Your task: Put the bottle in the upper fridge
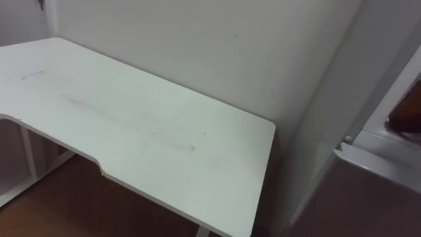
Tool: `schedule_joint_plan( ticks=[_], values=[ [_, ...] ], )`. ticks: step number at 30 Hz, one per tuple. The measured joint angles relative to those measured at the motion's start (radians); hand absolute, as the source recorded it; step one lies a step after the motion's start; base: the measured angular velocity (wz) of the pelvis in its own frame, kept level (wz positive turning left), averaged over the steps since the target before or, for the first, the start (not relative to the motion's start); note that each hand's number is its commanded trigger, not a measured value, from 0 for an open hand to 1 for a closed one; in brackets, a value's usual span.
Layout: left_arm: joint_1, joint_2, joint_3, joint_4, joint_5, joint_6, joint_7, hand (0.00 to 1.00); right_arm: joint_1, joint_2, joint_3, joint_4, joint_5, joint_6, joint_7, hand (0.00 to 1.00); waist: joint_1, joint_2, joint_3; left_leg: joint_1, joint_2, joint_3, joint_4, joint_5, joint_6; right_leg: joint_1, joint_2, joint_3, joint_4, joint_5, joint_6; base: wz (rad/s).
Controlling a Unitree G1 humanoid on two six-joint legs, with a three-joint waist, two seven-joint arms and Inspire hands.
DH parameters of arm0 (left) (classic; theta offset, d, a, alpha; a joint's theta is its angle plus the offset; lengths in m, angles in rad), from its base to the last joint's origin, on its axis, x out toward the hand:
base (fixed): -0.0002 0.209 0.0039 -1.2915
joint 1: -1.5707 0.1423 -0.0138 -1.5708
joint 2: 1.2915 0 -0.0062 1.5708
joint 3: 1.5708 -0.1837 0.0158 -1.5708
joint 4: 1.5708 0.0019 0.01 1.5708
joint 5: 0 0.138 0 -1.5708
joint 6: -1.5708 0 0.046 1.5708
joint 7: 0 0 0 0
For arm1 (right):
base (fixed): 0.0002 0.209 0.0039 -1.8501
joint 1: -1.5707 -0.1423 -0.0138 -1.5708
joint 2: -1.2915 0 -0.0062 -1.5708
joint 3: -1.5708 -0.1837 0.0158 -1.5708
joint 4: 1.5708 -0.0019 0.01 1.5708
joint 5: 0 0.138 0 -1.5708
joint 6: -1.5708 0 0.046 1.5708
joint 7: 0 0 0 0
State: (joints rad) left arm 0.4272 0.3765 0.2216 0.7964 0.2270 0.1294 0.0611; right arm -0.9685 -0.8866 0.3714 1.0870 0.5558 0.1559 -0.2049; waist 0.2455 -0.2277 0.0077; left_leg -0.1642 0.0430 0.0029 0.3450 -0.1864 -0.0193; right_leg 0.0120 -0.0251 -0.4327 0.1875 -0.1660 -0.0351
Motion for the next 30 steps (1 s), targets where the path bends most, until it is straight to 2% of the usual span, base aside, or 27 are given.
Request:
schedule_joint_plan(
  ticks=[3, 6, 12, 13, 15, 17, 18, 19, 22, 25, 27, 30],
  values=[
    [-0.005, 0.0, -0.004, 0.0, 0.0, 0.0, 0.0, 0.0, 0.001, 0.0, 0.0, 0.0, 0.007, 0.0, 0.015, 0.0, -0.004, 0.005, 0.0031, 0.006, 0.0, -0.001, 0.001, 0.0, 0.0, 0.007, 0.0, 0.001, -0.002, 0.0, 0.0, 0.02],
    [-0.006, -0.003, -0.008, -0.001, 0.002, 0.002, 0.0, 0.0, 0.001, 0.0, -0.001, -0.001, 0.008, 0.0, 0.027, 0.0, -0.006, 0.013, 0.0014, 0.017, -0.001, 0.001, -0.003, 0.0, 0.0, 0.008, -0.001, 0.003, -0.004, -0.001, 0.001, -0.01],
    [-0.002, -0.005, -0.008, -0.007, 0.004, 0.004, 0.0, 0.0, 0.006, 0.0, -0.008, -0.015, 0.005, -0.001, 0.044, 0.0, -0.026, 0.03, -0.0093, 0.05, -0.005, 0.006, -0.022, 0.001, 0.0, 0.04, -0.003, -0.002, -0.017, -0.002, 0.004, -0.01],
    [0.001, -0.006, -0.008, -0.009, 0.004, 0.004, 0.0, 0.0, 0.014, 0.0, -0.009, -0.022, 0.006, -0.001, 0.045, 0.0, -0.026, 0.035, -0.0138, 0.061, -0.005, 0.012, -0.031, 0.001, 0.0, 0.044, -0.004, 0.002, -0.018, -0.003, 0.005, -0.09],
    [0.001, -0.008, -0.008, -0.01, 0.003, 0.004, 0.001, 0.0, 0.024, 0.0, -0.011, -0.037, 0.006, -0.001, 0.046, 0.0, -0.029, 0.037, -0.0137, 0.083, -0.005, 0.019, -0.044, 0.002, -0.001, 0.057, -0.004, 0.008, -0.02, -0.003, 0.005, -0.12],
    [0.009, -0.011, -0.008, -0.01, 0.002, 0.002, 0.002, 0.0, 0.054, 0.0, -0.041, -0.078, 0.006, -0.001, 0.046, 0.0, -0.033, 0.038, -0.0175, 0.092, -0.005, 0.027, -0.055, 0.003, -0.002, 0.06, -0.005, 0.016, -0.021, -0.005, 0.006, -0.11],
    [0.014, -0.016, -0.006, -0.011, 0.002, 0.002, 0.003, 0.0, 0.073, 0.0, -0.062, -0.113, 0.005, -0.001, 0.044, 0.0, -0.046, 0.038, -0.0196, 0.097, -0.005, 0.028, -0.058, 0.003, -0.002, 0.068, -0.005, 0.017, -0.021, -0.005, 0.006, -0.06],
    [0.016, -0.023, -0.006, -0.011, 0.002, 0.003, 0.006, 0.0, 0.096, 0.0, -0.086, -0.151, 0.007, -0.001, 0.044, 0.0, -0.052, 0.043, -0.0157, 0.105, -0.005, 0.032, -0.062, 0.003, -0.002, 0.074, -0.006, 0.018, -0.021, -0.006, 0.007, -0.06],
    [0.016, -0.052, 0.011, -0.008, 0.002, -0.001, 0.018, 0.0, 0.153, 0.0, -0.146, -0.238, 0.008, -0.001, 0.043, 0.0, -0.062, 0.049, -0.0183, 0.11, -0.005, 0.045, -0.072, 0.004, -0.001, 0.074, -0.009, 0.026, -0.021, -0.007, 0.009, -0.1],
    [0.022, -0.063, 0.011, -0.002, 0.001, -0.005, 0.018, 0.0, 0.176, 0.0, -0.168, -0.278, 0.008, -0.003, 0.041, 0.0, -0.076, 0.054, -0.0164, 0.123, -0.005, 0.052, -0.079, 0.005, 0.0, 0.079, -0.008, 0.041, -0.021, -0.008, 0.009, -0.09],
    [0.029, -0.075, 0.011, -0.002, 0.001, -0.005, 0.018, 0.0, 0.187, -0.003, -0.172, -0.313, 0.007, -0.003, 0.04, 0.0, -0.091, 0.058, -0.02, 0.126, -0.005, 0.053, -0.081, 0.005, 0.0, 0.077, -0.008, 0.047, -0.021, -0.008, 0.01, -0.02],
    [0.035, -0.094, 0.012, 0.001, 0.002, -0.005, 0.019, 0.0, 0.234, -0.005, -0.202, -0.395, 0.006, -0.006, 0.041, 0.0, -0.101, 0.063, -0.02, 0.138, -0.005, 0.06, -0.092, 0.007, -0.002, 0.079, -0.008, 0.056, -0.02, -0.008, 0.01, -0.08]
  ],
)
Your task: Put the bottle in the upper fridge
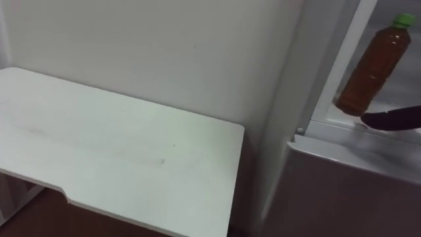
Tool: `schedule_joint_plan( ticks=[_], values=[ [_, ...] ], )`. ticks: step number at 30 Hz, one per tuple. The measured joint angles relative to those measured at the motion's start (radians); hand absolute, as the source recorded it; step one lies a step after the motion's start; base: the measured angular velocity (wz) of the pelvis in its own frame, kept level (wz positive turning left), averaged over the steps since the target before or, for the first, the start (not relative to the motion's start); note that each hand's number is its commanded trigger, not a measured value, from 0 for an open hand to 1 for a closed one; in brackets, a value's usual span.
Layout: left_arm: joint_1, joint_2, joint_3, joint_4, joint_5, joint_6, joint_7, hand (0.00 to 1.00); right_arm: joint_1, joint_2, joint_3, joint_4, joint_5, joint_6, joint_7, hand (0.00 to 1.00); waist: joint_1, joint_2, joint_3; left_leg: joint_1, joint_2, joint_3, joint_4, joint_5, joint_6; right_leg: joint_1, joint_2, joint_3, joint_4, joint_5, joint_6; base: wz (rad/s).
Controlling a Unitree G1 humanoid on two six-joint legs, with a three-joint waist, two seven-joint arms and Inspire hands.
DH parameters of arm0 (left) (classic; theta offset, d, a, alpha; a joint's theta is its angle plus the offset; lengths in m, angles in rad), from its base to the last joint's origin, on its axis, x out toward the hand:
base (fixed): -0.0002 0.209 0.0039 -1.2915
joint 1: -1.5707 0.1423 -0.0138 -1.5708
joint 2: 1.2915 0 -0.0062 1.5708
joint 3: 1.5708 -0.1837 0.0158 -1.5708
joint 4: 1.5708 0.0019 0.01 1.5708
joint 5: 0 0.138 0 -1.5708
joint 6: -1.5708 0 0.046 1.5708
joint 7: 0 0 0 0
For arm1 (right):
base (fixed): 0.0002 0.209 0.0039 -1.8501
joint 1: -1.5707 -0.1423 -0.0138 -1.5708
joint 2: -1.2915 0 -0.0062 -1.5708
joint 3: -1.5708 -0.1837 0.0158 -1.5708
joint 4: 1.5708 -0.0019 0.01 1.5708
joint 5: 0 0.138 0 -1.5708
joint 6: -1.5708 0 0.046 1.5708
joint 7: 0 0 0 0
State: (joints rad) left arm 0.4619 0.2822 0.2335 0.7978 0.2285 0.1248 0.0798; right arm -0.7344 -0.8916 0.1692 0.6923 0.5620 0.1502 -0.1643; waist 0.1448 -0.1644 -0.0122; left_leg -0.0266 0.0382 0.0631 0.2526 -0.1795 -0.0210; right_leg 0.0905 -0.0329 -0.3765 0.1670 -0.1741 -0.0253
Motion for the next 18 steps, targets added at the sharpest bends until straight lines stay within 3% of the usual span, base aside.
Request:
schedule_joint_plan(
  ticks=[6, 11, 14, 17, 18],
  values=[
    [0.011, -0.023, -0.001, 0.009, -0.021, 0.001, 0.024, 0.0, 0.013, 0.0, -0.007, -0.066, 0.025, 0.0, -0.011, 0.0, -0.02, 0.01, 0.0027, 0.017, 0.001, 0.015, -0.017, 0.001, -0.001, 0.009, 0.0, 0.015, -0.007, -0.001, 0.0, -0.07],
    [0.006, -0.038, -0.003, 0.007, -0.022, 0.002, 0.037, 0.0, 0.11, 0.011, -0.106, -0.228, 0.026, -0.011, -0.048, 0.0, -0.031, 0.024, 0.0068, 0.033, 0.003, 0.026, -0.022, 0.0, -0.001, 0.017, -0.001, 0.017, -0.013, 0.0, 0.0, -0.05],
    [-0.004, -0.04, -0.011, 0.007, -0.035, 0.0, 0.049, 0.0, 0.205, 0.061, -0.172, -0.334, 0.059, -0.051, -0.084, 0.0, -0.038, 0.034, 0.006, 0.045, 0.003, 0.032, -0.031, 0.0, -0.001, 0.025, 0.0, 0.019, -0.014, -0.001, 0.001, -0.04],
    [-0.013, -0.042, -0.026, 0.009, -0.072, -0.001, 0.071, 0.0, 0.304, 0.129, -0.202, -0.475, 0.1, -0.051, -0.123, 0.0, -0.04, 0.046, 0.0058, 0.056, 0.004, 0.044, -0.042, -0.001, -0.001, 0.029, -0.002, 0.035, -0.013, -0.001, 0.002, -0.12],
    [-0.016, -0.042, -0.034, 0.009, -0.073, -0.001, 0.077, 0.0, 0.338, 0.159, -0.218, -0.531, 0.109, -0.052, -0.132, 0.0, -0.045, 0.058, 0.0088, 0.055, 0.004, 0.046, -0.04, -0.001, 0.0, 0.027, -0.001, 0.042, -0.012, -0.001, 0.002, -0.07]
  ],
)
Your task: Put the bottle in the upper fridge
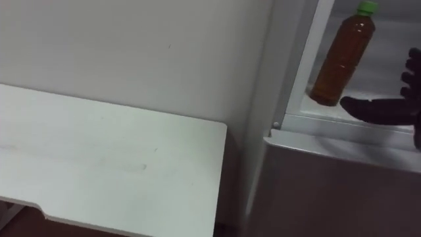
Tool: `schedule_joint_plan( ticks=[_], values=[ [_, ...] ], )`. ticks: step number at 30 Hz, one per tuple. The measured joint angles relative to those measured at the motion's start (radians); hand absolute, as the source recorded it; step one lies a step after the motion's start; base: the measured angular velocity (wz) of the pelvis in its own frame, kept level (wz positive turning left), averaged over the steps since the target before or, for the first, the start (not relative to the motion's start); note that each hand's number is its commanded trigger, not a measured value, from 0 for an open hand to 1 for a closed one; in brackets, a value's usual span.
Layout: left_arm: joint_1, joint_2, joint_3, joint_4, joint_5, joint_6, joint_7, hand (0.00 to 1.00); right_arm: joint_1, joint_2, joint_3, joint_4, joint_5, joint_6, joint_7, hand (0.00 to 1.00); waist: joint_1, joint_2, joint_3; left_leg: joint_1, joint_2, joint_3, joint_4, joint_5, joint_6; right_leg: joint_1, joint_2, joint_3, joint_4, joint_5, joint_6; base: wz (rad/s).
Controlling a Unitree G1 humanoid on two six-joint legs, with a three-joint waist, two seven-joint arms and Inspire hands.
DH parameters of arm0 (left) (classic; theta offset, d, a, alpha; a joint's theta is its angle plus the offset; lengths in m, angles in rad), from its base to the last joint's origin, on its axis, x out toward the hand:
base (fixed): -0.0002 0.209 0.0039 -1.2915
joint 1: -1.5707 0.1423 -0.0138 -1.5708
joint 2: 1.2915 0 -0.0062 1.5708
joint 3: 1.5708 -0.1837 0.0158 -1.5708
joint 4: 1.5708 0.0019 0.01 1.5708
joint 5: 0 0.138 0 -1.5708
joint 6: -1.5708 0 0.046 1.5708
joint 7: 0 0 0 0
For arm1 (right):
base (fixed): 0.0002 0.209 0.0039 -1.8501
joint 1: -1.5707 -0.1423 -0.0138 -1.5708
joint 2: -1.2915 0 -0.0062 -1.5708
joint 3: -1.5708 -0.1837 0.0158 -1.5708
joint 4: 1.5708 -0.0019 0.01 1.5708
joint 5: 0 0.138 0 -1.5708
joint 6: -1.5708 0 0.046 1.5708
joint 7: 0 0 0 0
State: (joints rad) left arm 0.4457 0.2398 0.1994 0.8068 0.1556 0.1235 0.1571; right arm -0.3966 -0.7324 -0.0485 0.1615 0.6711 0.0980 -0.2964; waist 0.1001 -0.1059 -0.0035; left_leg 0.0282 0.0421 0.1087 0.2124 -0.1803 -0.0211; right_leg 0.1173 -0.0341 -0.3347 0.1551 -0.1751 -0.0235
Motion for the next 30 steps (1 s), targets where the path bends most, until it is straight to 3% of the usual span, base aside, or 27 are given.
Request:
schedule_joint_plan(
  ticks=[3, 4, 5, 6, 7, 8, 10, 12, 14, 16, 19, 21, 24, 26, 30],
  values=[
    [-0.014, -0.009, -0.014, 0.004, -0.007, -0.002, 0.017, 0.0, 0.095, 0.07, -0.02, -0.123, 0.009, -0.025, -0.018, 0.0, -0.008, 0.019, -0.0028, 0.007, 0.002, 0.013, 0.001, 0.0, 0.001, -0.015, -0.004, 0.01, 0.006, 0.0, 0.0, -0.12],
    [-0.017, -0.017, -0.022, 0.013, -0.01, -0.002, 0.026, 0.0, 0.132, 0.104, -0.021, -0.148, 0.031, -0.043, -0.008, 0.0, -0.01, 0.032, 0.0009, 0.017, 0.003, 0.02, 0.0, 0.0, 0.001, -0.011, -0.005, 0.012, 0.008, 0.0, 0.0, -0.2],
    [-0.017, -0.02, -0.03, 0.015, -0.011, -0.002, 0.03, 0.0, 0.151, 0.127, -0.024, -0.158, 0.034, -0.048, -0.01, 0.0, -0.012, 0.034, -0.0004, 0.02, 0.002, 0.023, -0.003, 0.0, 0.001, -0.011, -0.005, 0.019, 0.01, -0.001, 0.001, -0.16],
    [-0.019, -0.024, -0.051, 0.017, -0.013, -0.003, 0.031, 0.0, 0.2, 0.172, -0.03, -0.185, 0.049, -0.059, -0.014, 0.0, -0.014, 0.038, -0.0005, 0.026, 0.002, 0.028, -0.01, 0.0, 0.001, -0.011, -0.004, 0.03, 0.013, -0.002, 0.002, -0.13],
    [-0.028, -0.034, -0.061, 0.028, -0.013, -0.006, 0.03, 0.0, 0.237, 0.22, -0.054, -0.217, 0.058, -0.099, -0.009, 0.0, -0.015, 0.044, -0.0003, 0.027, 0.002, 0.03, -0.01, 0.0, 0.001, -0.012, -0.004, 0.033, 0.013, -0.002, 0.003, -0.11],
    [-0.031, -0.039, -0.061, 0.034, -0.016, -0.007, 0.03, 0.0, 0.249, 0.24, -0.065, -0.236, 0.07, -0.11, -0.009, 0.0, -0.019, 0.049, -0.0002, 0.028, 0.001, 0.031, -0.01, 0.0, 0.001, -0.012, -0.005, 0.034, 0.012, -0.003, 0.003, -0.05],
    [-0.041, -0.044, -0.066, 0.041, -0.037, -0.015, 0.032, 0.0, 0.315, 0.286, -0.074, -0.259, 0.087, -0.168, 0.006, 0.0, -0.027, 0.052, 0.0018, 0.037, 0.002, 0.035, -0.014, 0.0, 0.001, -0.002, -0.004, 0.037, 0.009, -0.003, 0.003, -0.04],
    [-0.045, -0.049, -0.07, 0.057, -0.047, -0.028, 0.037, 0.0, 0.358, 0.31, -0.085, -0.286, 0.13, -0.19, 0.025, 0.0, -0.034, 0.057, 0.0016, 0.046, 0.003, 0.043, -0.015, -0.004, 0.001, 0.005, -0.002, 0.05, 0.0, -0.003, 0.004, -0.14],
    [-0.045, -0.053, -0.081, 0.08, -0.047, -0.044, 0.048, 0.0, 0.404, 0.337, -0.093, -0.296, 0.158, -0.212, 0.054, 0.0, -0.04, 0.065, -0.0009, 0.052, 0.007, 0.056, -0.014, -0.01, 0.001, 0.007, 0.0, 0.062, -0.002, -0.003, 0.004, -0.19],
    [-0.051, -0.065, -0.085, 0.09, -0.044, -0.052, 0.053, 0.0, 0.475, 0.395, -0.103, -0.296, 0.165, -0.246, 0.078, 0.0, -0.045, 0.074, -0.0052, 0.052, 0.01, 0.067, -0.008, -0.016, 0.001, 0.003, 0.001, 0.069, 0.0, -0.003, 0.004, -0.15],
    [-0.057, -0.08, -0.088, 0.102, -0.044, -0.072, 0.059, 0.0, 0.545, 0.444, -0.098, -0.255, 0.179, -0.252, 0.101, 0.0, -0.052, 0.092, -0.0043, 0.051, 0.013, 0.076, -0.007, -0.023, 0.001, 0.001, 0.001, 0.069, 0.001, -0.001, 0.005, -0.11],
    [-0.065, -0.086, -0.108, 0.121, -0.045, -0.089, 0.071, 0.0, 0.606, 0.476, -0.088, -0.196, 0.2, -0.231, 0.107, 0.0, -0.06, 0.112, -0.0081, 0.045, 0.012, 0.083, -0.006, -0.024, 0.002, -0.024, -0.001, 0.081, 0.018, -0.004, 0.006, -0.19],
    [-0.061, -0.102, -0.107, 0.134, -0.045, -0.097, 0.072, 0.0, 0.642, 0.481, -0.091, -0.145, 0.28, -0.23, 0.114, 0.0, -0.082, 0.145, -0.0063, 0.038, 0.011, 0.108, -0.008, -0.024, 0.003, -0.048, 0.001, 0.099, 0.035, -0.005, 0.007, -0.18],
    [-0.064, -0.094, -0.102, 0.141, -0.047, -0.11, 0.078, 0.0, 0.659, 0.491, -0.087, -0.084, 0.308, -0.232, 0.123, 0.0, -0.095, 0.147, -0.0051, 0.038, 0.012, 0.108, -0.009, -0.024, 0.003, -0.049, 0.002, 0.112, 0.034, -0.007, 0.007, -0.04],
    [-0.078, -0.098, -0.107, 0.146, -0.064, -0.136, 0.079, 0.0, 0.697, 0.537, -0.086, 0.06, 0.311, -0.232, 0.134, 0.0, -0.1, 0.125, -0.0041, 0.045, 0.013, 0.11, -0.013, -0.023, 0.0, -0.048, 0.003, 0.117, 0.034, -0.017, 0.005, -0.01]
  ],
)
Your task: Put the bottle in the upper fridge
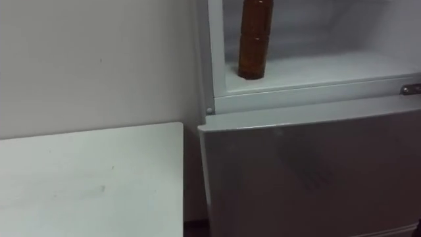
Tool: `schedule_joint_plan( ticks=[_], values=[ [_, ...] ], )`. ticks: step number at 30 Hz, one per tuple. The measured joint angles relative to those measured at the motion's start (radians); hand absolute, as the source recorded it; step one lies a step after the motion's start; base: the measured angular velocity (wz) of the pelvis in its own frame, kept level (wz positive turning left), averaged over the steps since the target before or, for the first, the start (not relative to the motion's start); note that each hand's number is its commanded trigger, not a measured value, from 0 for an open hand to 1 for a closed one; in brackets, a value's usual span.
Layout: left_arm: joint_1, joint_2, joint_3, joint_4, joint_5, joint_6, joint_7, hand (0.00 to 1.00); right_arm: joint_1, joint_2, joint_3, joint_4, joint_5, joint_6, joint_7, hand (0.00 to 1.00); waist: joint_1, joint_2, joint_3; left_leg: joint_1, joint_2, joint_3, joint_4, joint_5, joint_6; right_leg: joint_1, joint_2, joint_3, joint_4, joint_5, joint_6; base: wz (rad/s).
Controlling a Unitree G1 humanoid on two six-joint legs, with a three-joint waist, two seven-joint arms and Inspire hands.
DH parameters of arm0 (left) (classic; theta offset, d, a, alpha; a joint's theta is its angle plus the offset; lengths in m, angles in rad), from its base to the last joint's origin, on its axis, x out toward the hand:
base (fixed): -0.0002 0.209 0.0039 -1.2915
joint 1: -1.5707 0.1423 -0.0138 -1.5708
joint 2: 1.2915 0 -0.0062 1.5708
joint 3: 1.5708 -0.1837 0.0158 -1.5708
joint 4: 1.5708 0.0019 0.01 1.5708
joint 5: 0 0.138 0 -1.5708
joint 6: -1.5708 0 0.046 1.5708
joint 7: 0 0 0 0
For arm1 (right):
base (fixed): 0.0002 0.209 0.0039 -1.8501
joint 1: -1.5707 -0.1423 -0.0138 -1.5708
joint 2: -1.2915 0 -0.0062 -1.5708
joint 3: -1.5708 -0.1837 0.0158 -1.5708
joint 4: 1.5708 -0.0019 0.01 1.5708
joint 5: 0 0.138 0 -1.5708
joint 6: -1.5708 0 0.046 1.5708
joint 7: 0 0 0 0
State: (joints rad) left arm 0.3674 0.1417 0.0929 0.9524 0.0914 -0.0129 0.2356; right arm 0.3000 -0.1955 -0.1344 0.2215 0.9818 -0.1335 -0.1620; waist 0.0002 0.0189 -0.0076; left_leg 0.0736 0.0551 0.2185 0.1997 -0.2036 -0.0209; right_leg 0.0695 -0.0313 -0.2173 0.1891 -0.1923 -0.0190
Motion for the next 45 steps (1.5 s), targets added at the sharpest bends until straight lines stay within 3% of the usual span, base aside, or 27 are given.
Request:
schedule_joint_plan(
  ticks=[8, 14, 18, 24, 32, 41, 45],
  values=[
    [-0.027, -0.004, -0.033, 0.027, -0.021, -0.032, 0.0, 0.0, -0.001, 0.013, 0.034, 0.217, 0.027, -0.009, 0.046, 0.0, -0.025, -0.013, 0.0037, -0.001, 0.001, 0.001, -0.001, -0.005, -0.002, -0.004, 0.004, 0.007, -0.003, 0.0, 0.0, -0.01],
    [-0.028, -0.004, -0.033, 0.029, -0.04, -0.061, 0.002, 0.0, 0.001, 0.013, 0.035, 0.486, -0.137, -0.019, 0.056, 0.0, -0.027, -0.008, 0.0, 0.013, 0.002, 0.02, -0.012, -0.006, -0.003, -0.004, 0.004, 0.021, -0.003, 0.0, 0.0, -0.09],
    [-0.027, -0.003, -0.031, 0.03, -0.04, -0.061, 0.003, 0.0, 0.014, 0.013, 0.034, 0.67, -0.171, -0.015, 0.059, 0.0, -0.035, -0.011, -0.0005, 0.022, 0.0, 0.022, -0.02, -0.006, -0.003, 0.0, 0.003, 0.025, -0.002, -0.002, 0.002, -0.03],
    [-0.033, -0.009, -0.028, 0.031, -0.045, -0.06, 0.002, 0.0, 0.008, 0.034, 0.045, 0.883, -0.131, 0.021, 0.111, 0.0, -0.035, -0.016, 0.0041, 0.024, 0.002, 0.021, -0.022, -0.006, -0.004, 0.0, 0.005, 0.022, 0.0, -0.003, 0.002, 0.0],
    [-0.045, -0.011, -0.018, 0.044, -0.081, -0.059, -0.003, 0.0, -0.045, 0.052, 0.06, 0.925, -0.039, 0.085, 0.155, 0.0, -0.037, -0.021, 0.0048, 0.027, -0.001, 0.021, -0.024, -0.006, -0.004, 0.0, 0.004, 0.024, -0.001, -0.003, 0.002, 0.0],
    [-0.035, -0.009, 0.057, 0.057, -0.079, -0.05, -0.002, 0.0, -0.085, 0.04, -0.123, 0.872, -0.039, 0.101, 0.098, 0.0, -0.053, -0.04, 0.0039, 0.052, -0.003, 0.022, -0.035, -0.007, -0.004, 0.017, 0.004, 0.027, -0.001, -0.011, 0.004, 0.0],
    [-0.019, -0.004, 0.124, 0.049, -0.057, -0.05, -0.002, 0.0, -0.095, -0.011, -0.209, 0.83, -0.04, 0.104, 0.043, 0.0, -0.055, -0.05, 0.0046, 0.055, -0.004, 0.022, -0.038, -0.007, -0.004, 0.017, 0.004, 0.034, 0.001, -0.013, 0.005, -0.01]
  ],
)
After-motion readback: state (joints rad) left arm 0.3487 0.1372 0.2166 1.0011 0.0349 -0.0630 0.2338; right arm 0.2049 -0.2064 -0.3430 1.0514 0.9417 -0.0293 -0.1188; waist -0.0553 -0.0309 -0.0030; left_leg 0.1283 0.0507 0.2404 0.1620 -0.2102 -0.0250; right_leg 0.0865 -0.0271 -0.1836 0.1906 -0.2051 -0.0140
